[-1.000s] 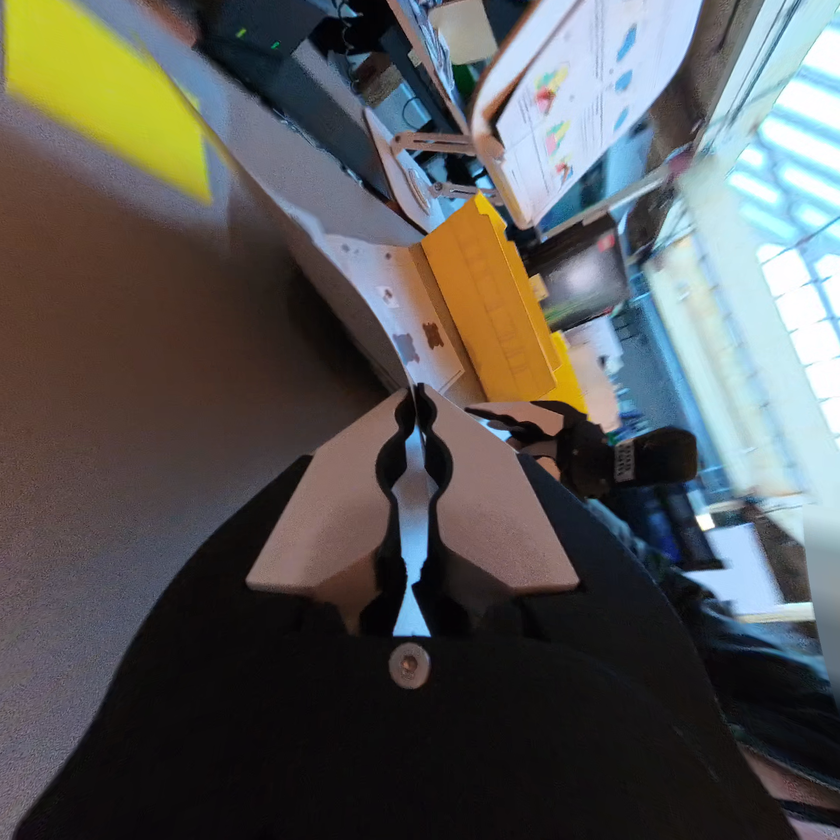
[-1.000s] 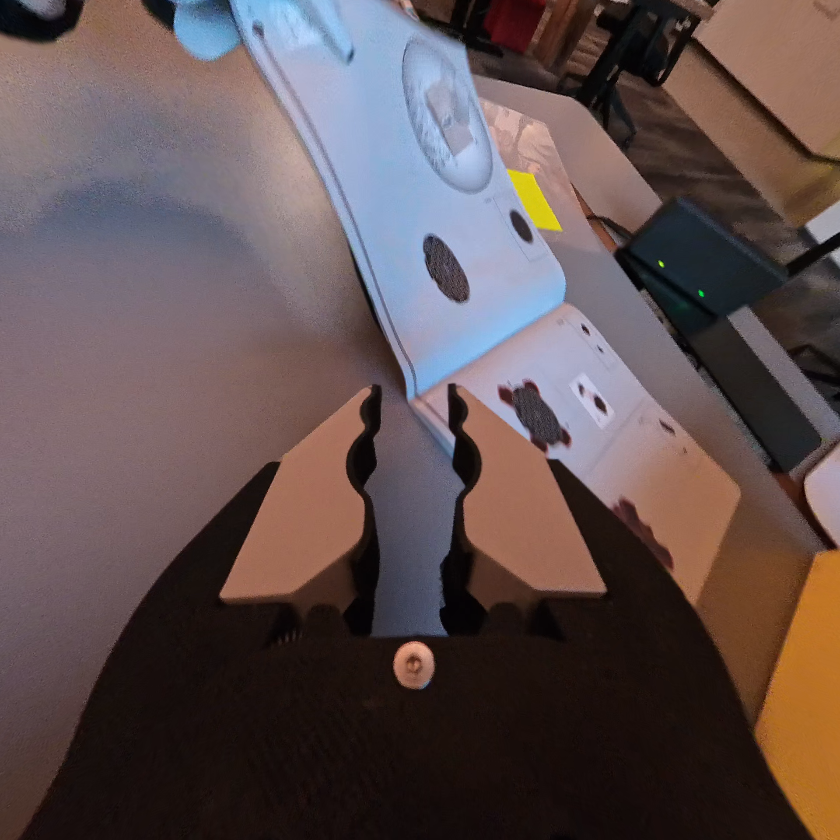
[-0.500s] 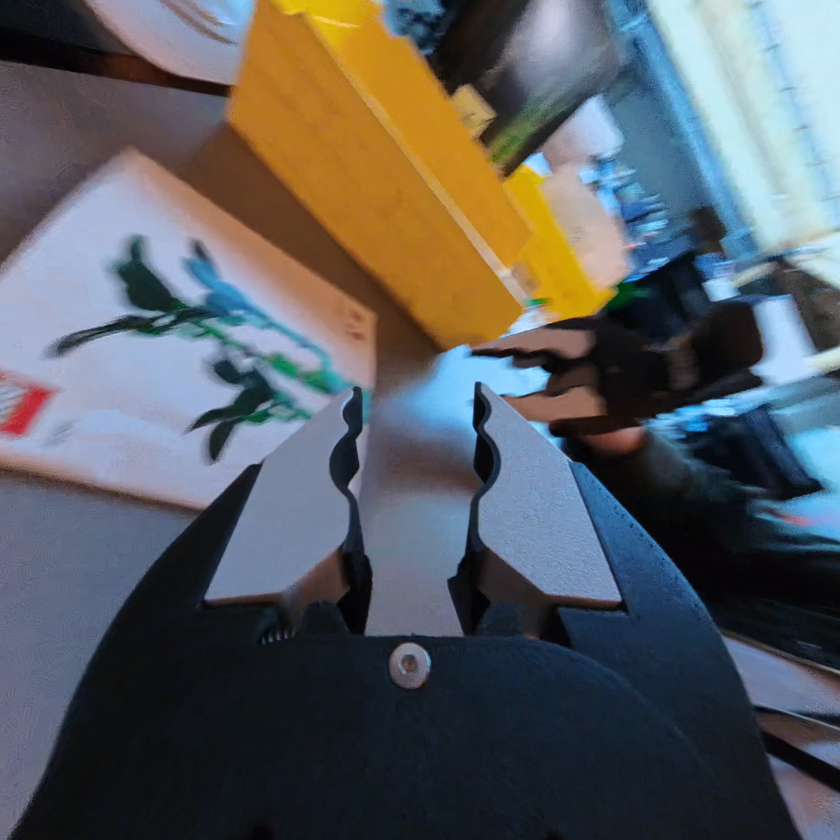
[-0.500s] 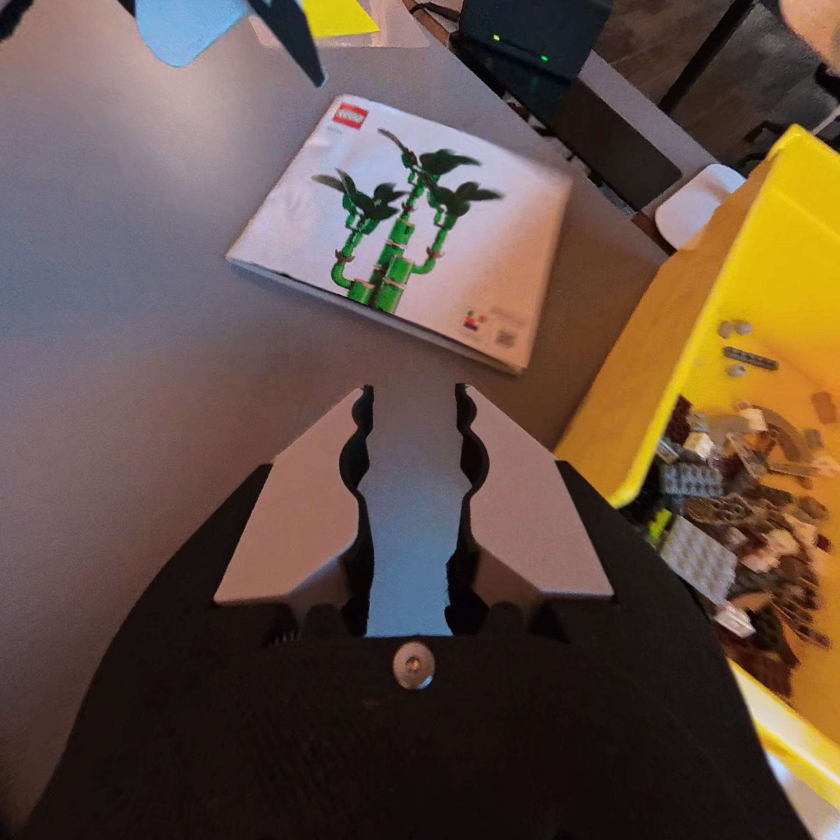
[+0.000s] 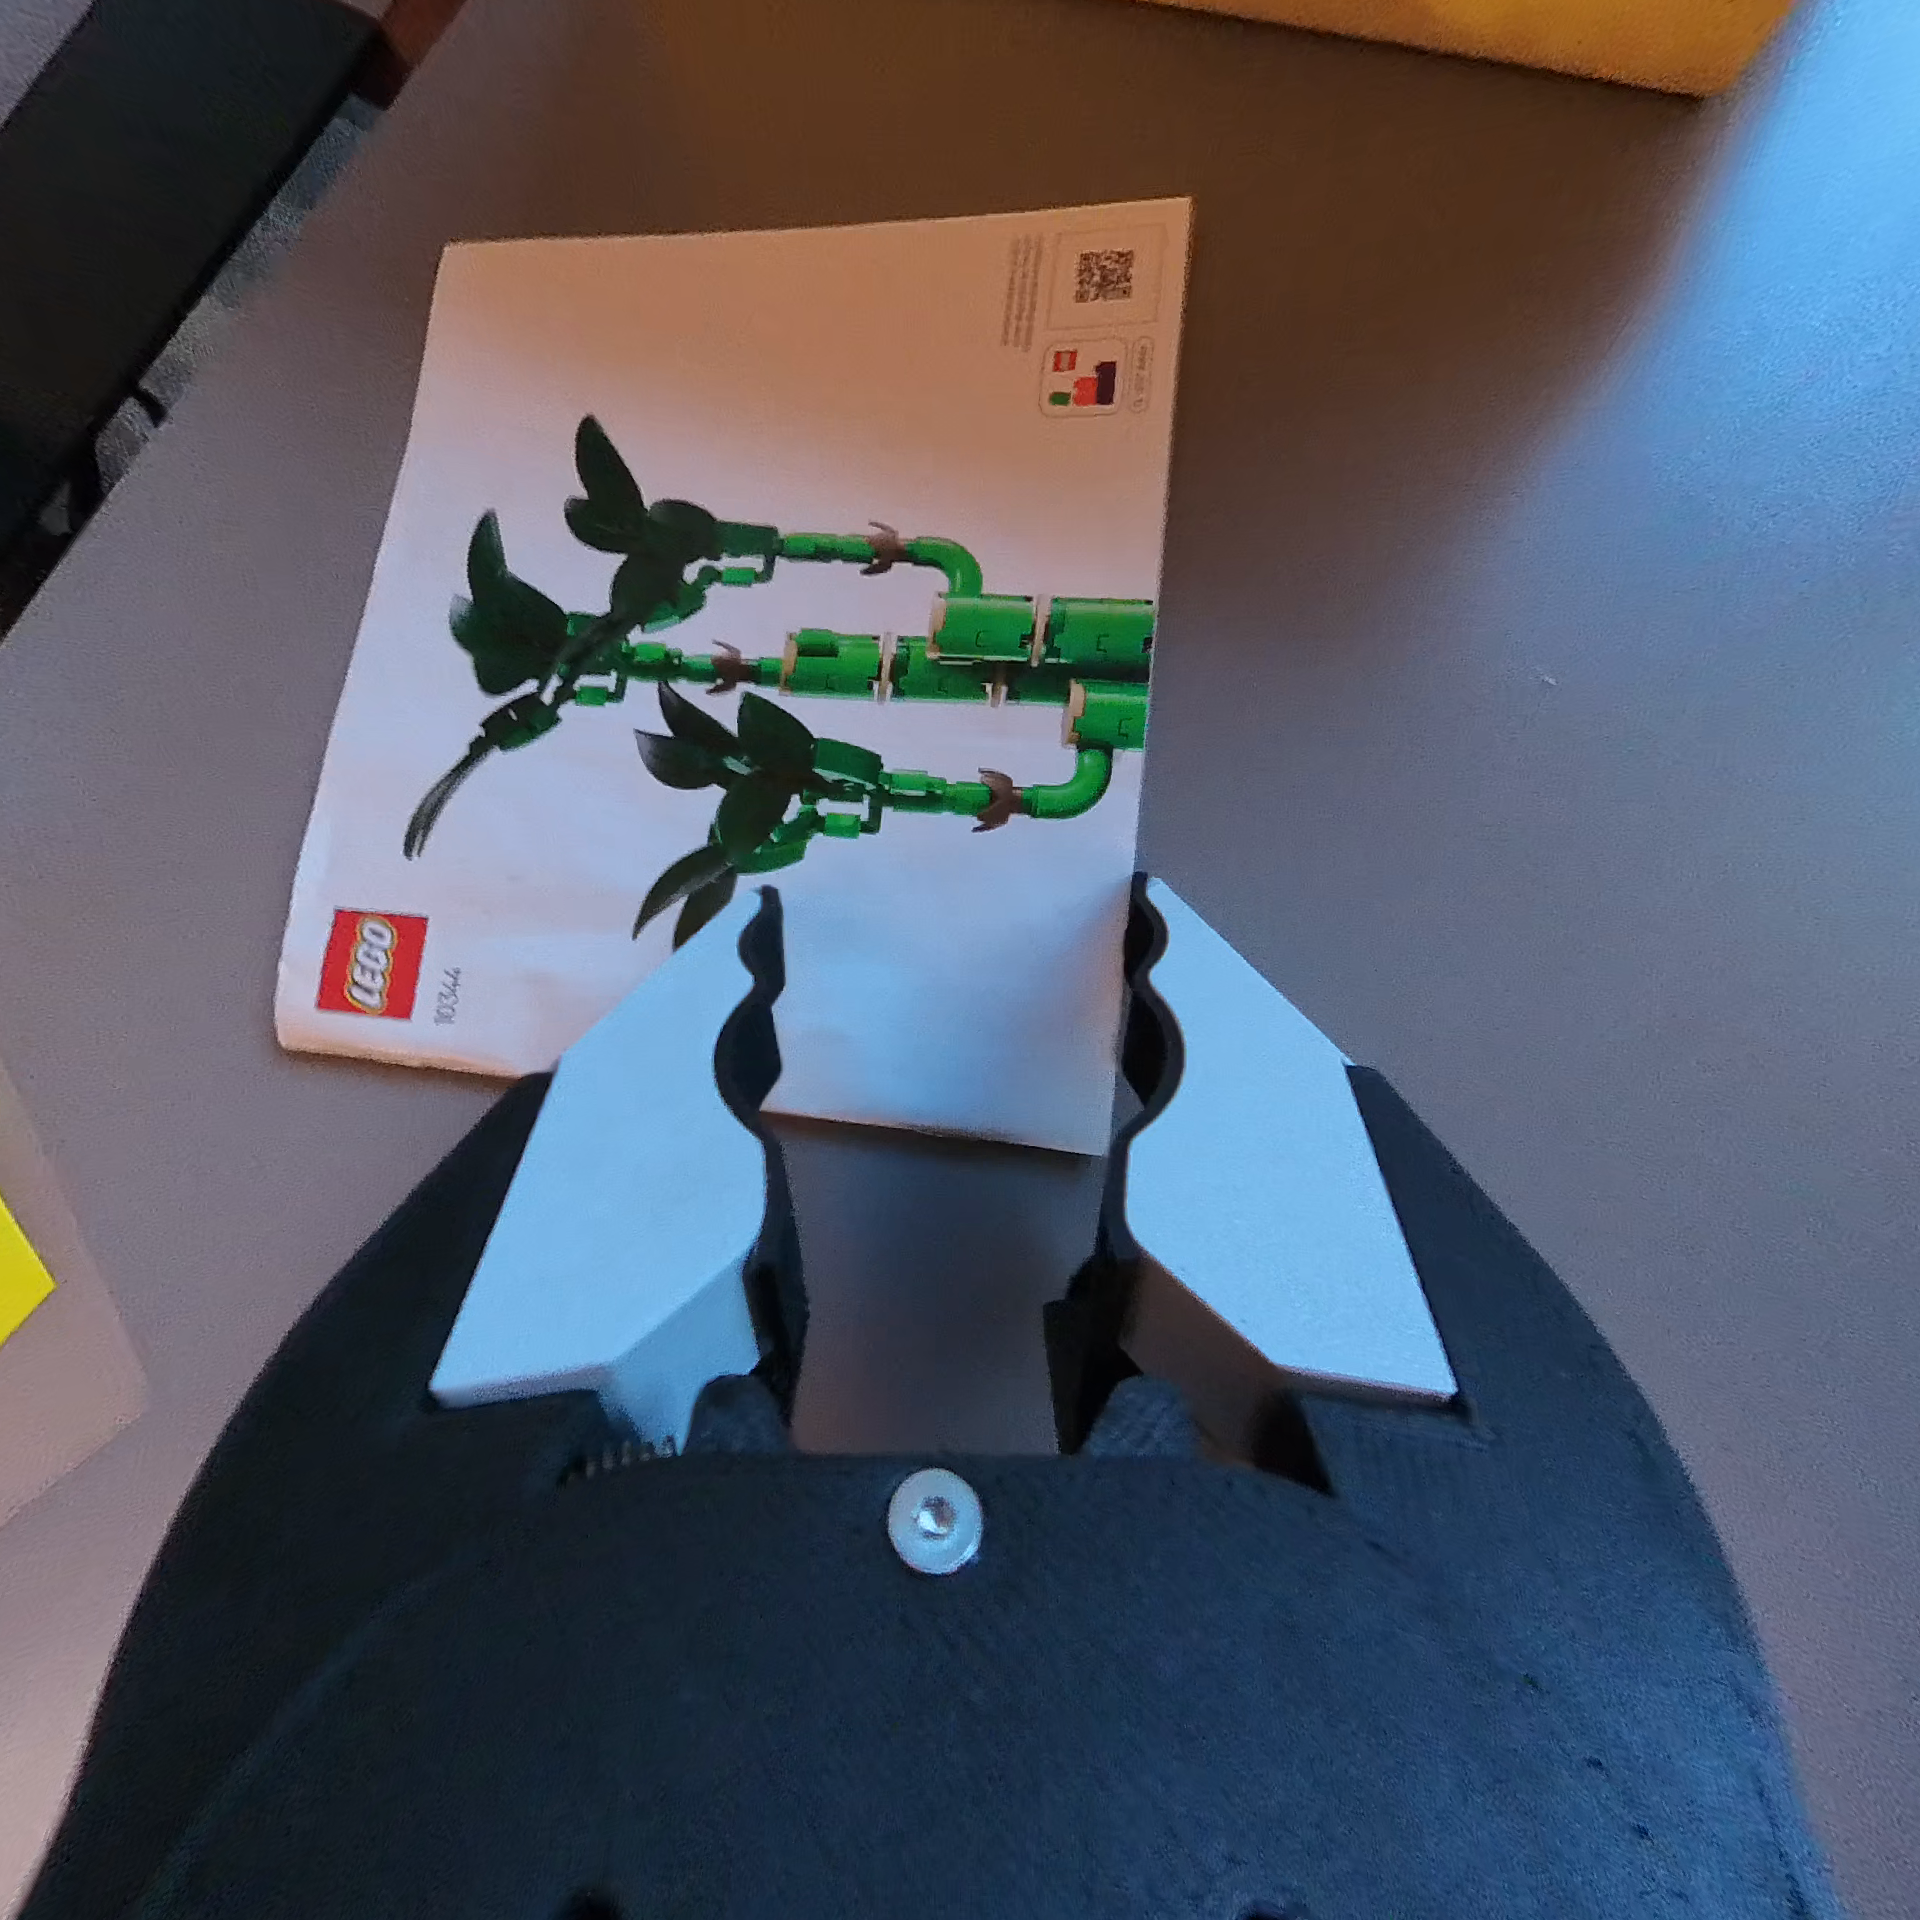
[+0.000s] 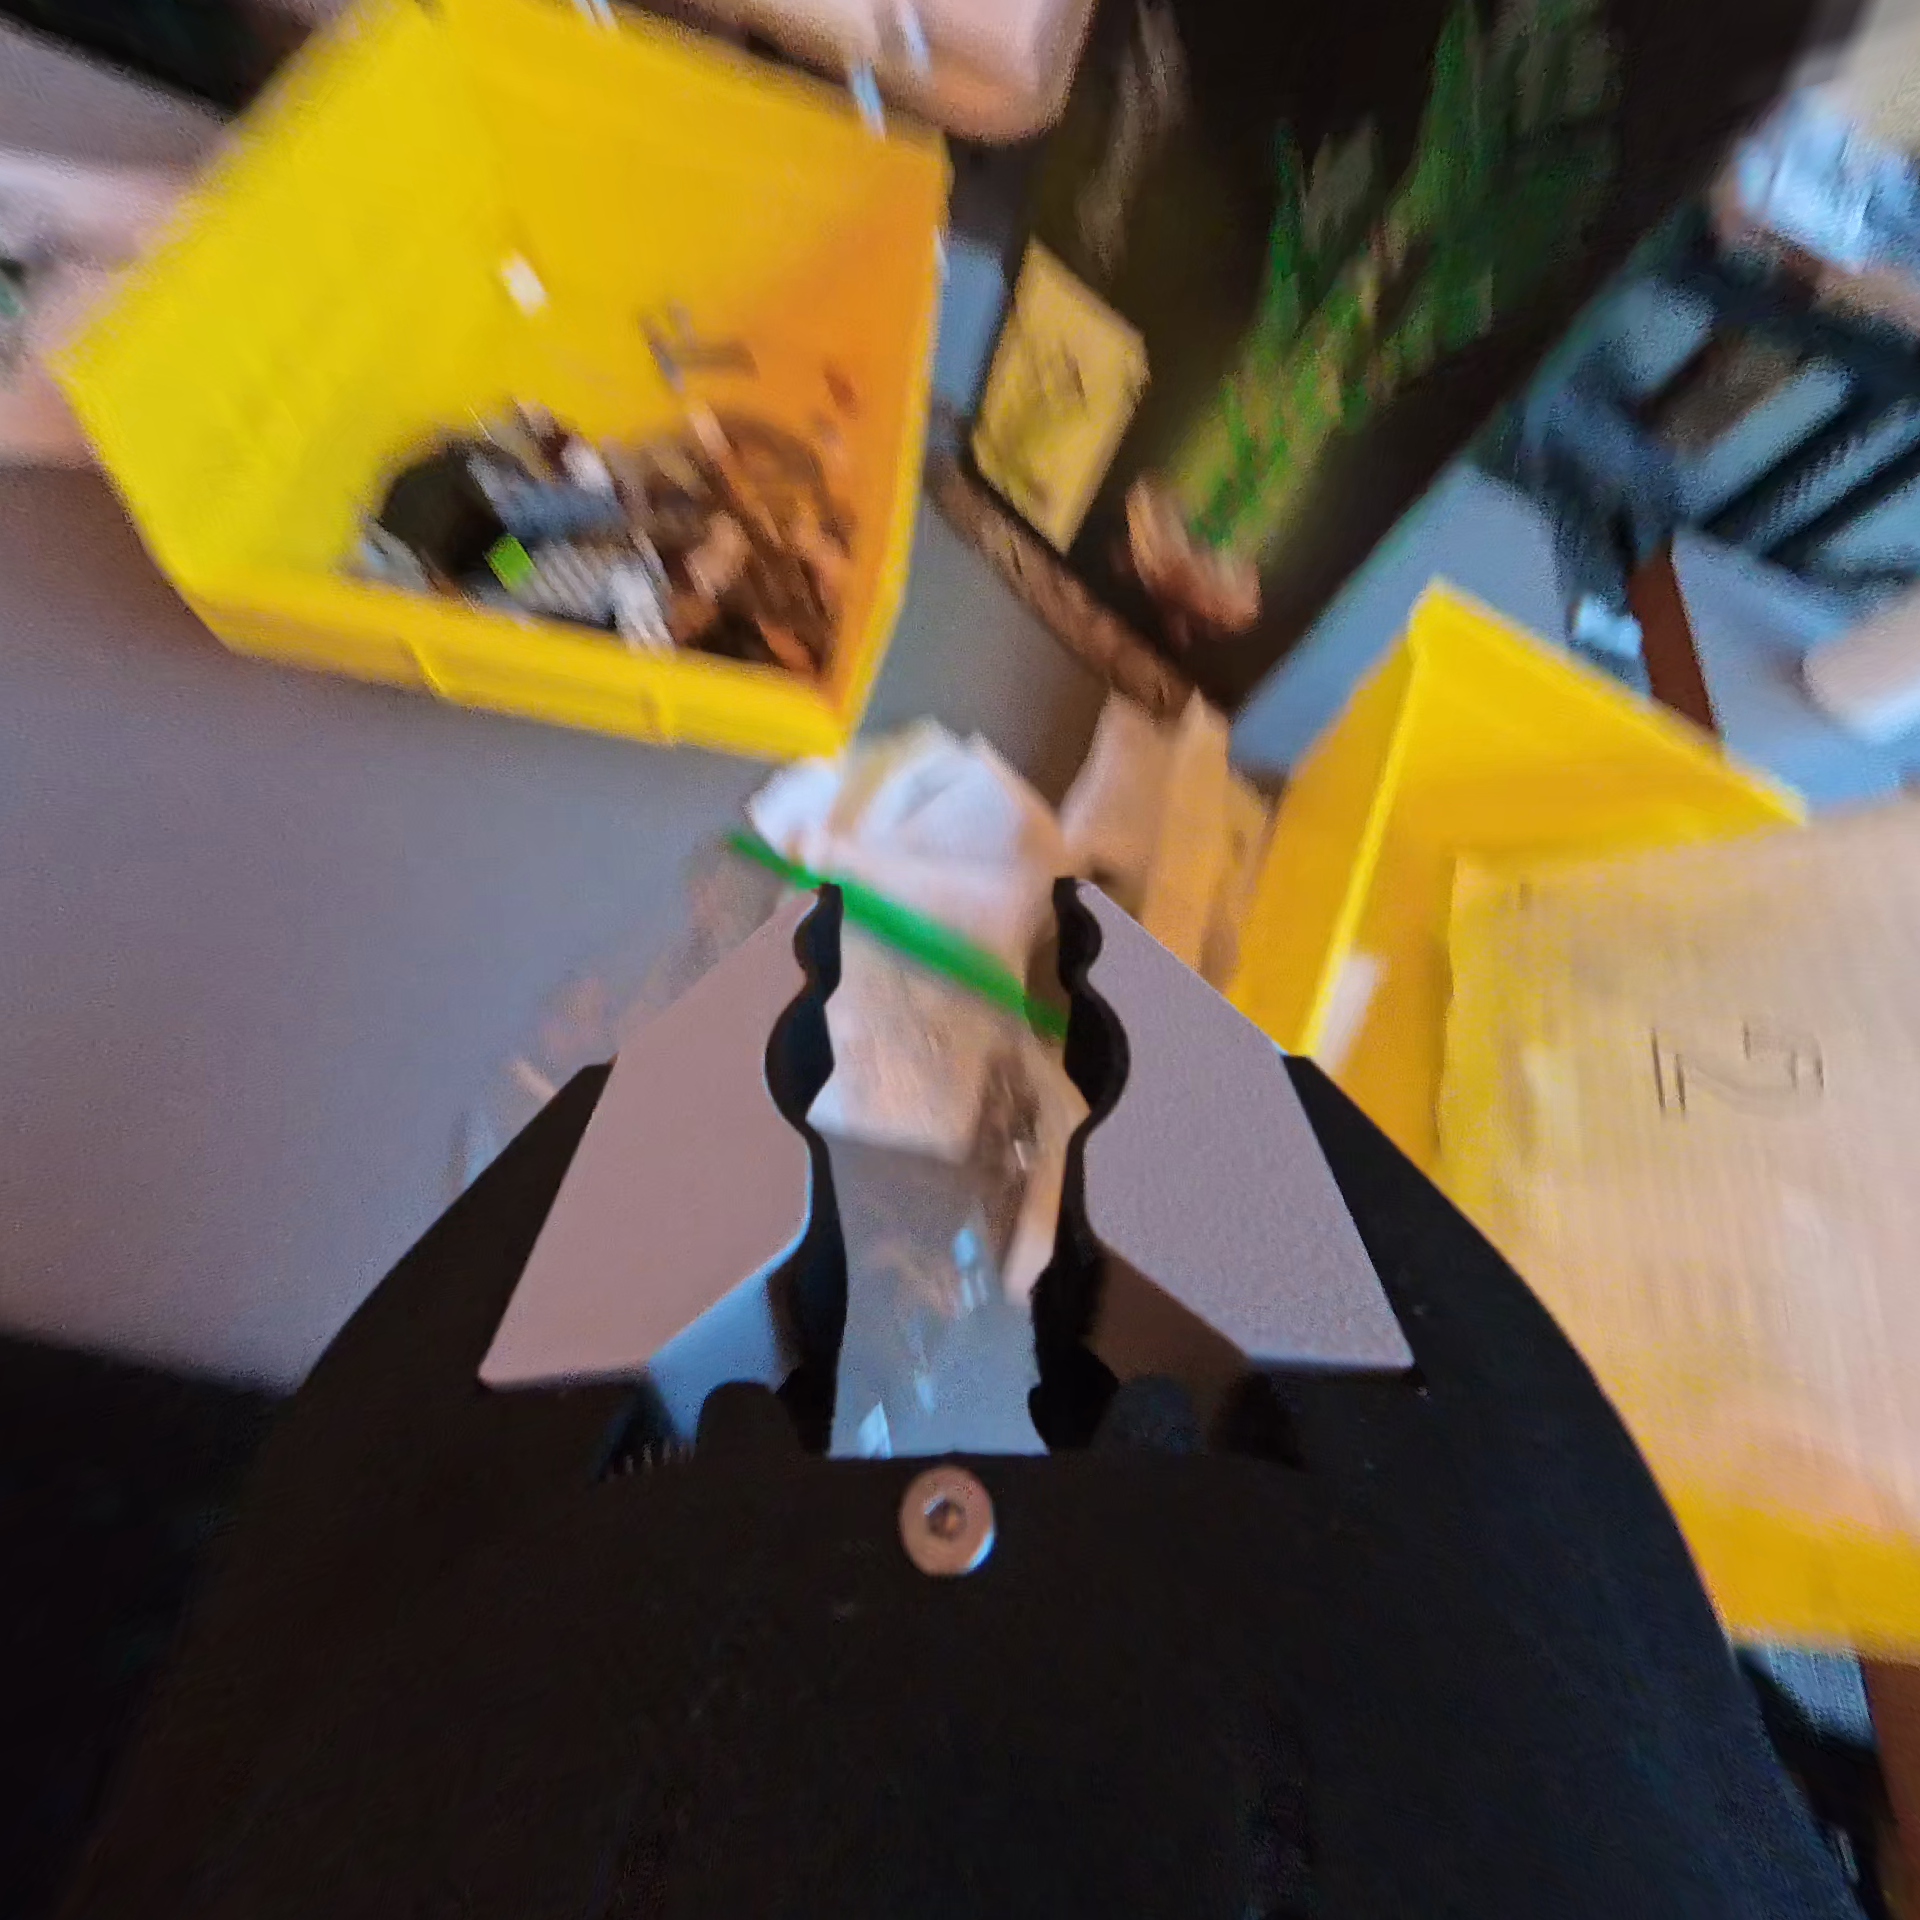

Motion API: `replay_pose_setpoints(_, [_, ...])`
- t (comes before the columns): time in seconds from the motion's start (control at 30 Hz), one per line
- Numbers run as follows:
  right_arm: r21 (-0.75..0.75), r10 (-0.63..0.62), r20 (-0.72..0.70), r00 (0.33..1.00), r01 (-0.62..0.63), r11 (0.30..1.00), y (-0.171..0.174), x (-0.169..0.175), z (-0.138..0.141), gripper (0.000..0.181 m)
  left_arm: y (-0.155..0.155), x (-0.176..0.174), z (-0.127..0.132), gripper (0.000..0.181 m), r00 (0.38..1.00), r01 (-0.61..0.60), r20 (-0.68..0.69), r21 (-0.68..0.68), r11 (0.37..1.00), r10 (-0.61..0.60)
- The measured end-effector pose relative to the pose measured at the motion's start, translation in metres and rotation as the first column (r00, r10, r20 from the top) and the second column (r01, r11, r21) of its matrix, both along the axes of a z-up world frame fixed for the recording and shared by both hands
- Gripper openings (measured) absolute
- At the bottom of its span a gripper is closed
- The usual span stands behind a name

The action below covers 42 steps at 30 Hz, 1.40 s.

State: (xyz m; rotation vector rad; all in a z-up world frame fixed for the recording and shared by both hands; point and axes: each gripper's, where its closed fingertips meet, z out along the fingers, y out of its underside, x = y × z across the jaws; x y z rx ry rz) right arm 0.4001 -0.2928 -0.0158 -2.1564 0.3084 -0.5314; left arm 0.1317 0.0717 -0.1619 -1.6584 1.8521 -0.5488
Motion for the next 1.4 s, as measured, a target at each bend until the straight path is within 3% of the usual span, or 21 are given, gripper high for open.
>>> replay_pose_setpoints(0.07, [-0.082,-0.071,-0.125,0.990,0.061,0.995,-0.037,0.008,-0.034,0.048,0.010,0.002,-0.001,0.064,0.999,-0.029,-0.020,-0.033,0.999,0.028])
replay_pose_setpoints(0.17, [-0.097,-0.082,-0.289,0.954,0.056,0.994,-0.060,-0.002,-0.074,0.049,0.015,0.003,0.007,0.063,0.998,-0.059,-0.008,-0.088,0.994,0.059])
replay_pose_setpoints(0.23, [-0.125,-0.027,-0.215,0.976,0.000,0.992,-0.060,-0.003,-0.081,0.045,0.007,0.003,0.020,0.061,0.998,-0.047,0.038,-0.138,0.989,0.052])
replay_pose_setpoints(0.3, [-0.161,0.166,-0.120,0.979,-0.184,0.970,-0.038,-0.015,-0.075,0.044,-0.005,-0.001,0.029,0.061,0.998,-0.027,0.051,-0.177,0.984,0.037])
replay_pose_setpoints(0.37, [-0.240,0.361,-0.062,0.931,-0.365,0.900,-0.011,-0.024,-0.070,0.043,-0.019,-0.007,0.036,0.062,0.999,-0.008,0.046,-0.191,0.982,0.017])
replay_pose_setpoints(0.5, [-0.457,0.491,-0.121,0.863,-0.487,0.744,0.028,-0.012,-0.082,0.040,-0.051,-0.019,0.049,0.061,0.998,0.036,0.055,-0.208,0.977,-0.025])
replay_pose_setpoints(0.6, [-0.652,0.454,-0.245,0.857,-0.492,0.577,0.027,0.002,-0.108,0.029,-0.072,-0.031,0.057,0.061,0.997,0.056,0.063,-0.212,0.976,-0.044])
replay_pose_setpoints(0.67, [-0.764,0.484,-0.212,0.849,-0.453,0.459,0.026,0.021,-0.120,0.040,-0.084,-0.040,0.061,0.061,0.996,0.068,0.069,-0.223,0.973,-0.053])
replay_pose_setpoints(0.8, [-0.840,0.431,-0.244,0.869,-0.411,0.355,0.016,0.044,-0.142,0.049,-0.102,-0.057,0.064,0.061,0.995,0.083,0.068,-0.238,0.968,-0.069])
replay_pose_setpoints(0.83, [-0.861,0.412,-0.241,0.879,-0.390,0.327,0.011,0.049,-0.144,0.037,-0.105,-0.060,0.064,0.061,0.995,0.085,0.068,-0.238,0.967,-0.070])
replay_pose_setpoints(0.87, [-0.870,0.406,-0.229,0.885,-0.373,0.322,0.009,0.052,-0.143,0.023,-0.106,-0.063,0.065,0.061,0.995,0.085,0.068,-0.236,0.968,-0.071])
replay_pose_setpoints(0.97, [-0.811,0.432,-0.236,0.870,-0.422,0.405,0.014,0.034,-0.130,0.006,-0.112,-0.066,0.070,0.060,0.993,0.093,0.090,-0.245,0.965,-0.072])
replay_pose_setpoints(1.13, [-0.661,0.585,-0.107,0.804,-0.497,0.562,0.034,-0.025,-0.078,0.003,-0.139,-0.059,0.096,0.057,0.967,0.191,0.233,-0.402,0.895,-0.102])
replay_pose_setpoints(1.27, [-0.549,0.732,0.120,0.671,-0.569,0.612,0.065,-0.095,-0.026,0.005,-0.166,-0.050,0.144,0.062,0.900,0.368,0.414,-0.563,0.740,-0.133])
replay_pose_setpoints(1.4, [-0.504,0.839,0.353,0.415,-0.671,0.544,0.100,-0.183,0.005,0.005,-0.186,-0.042,0.194,0.062,0.828,0.528,0.544,-0.671,0.520,-0.137])
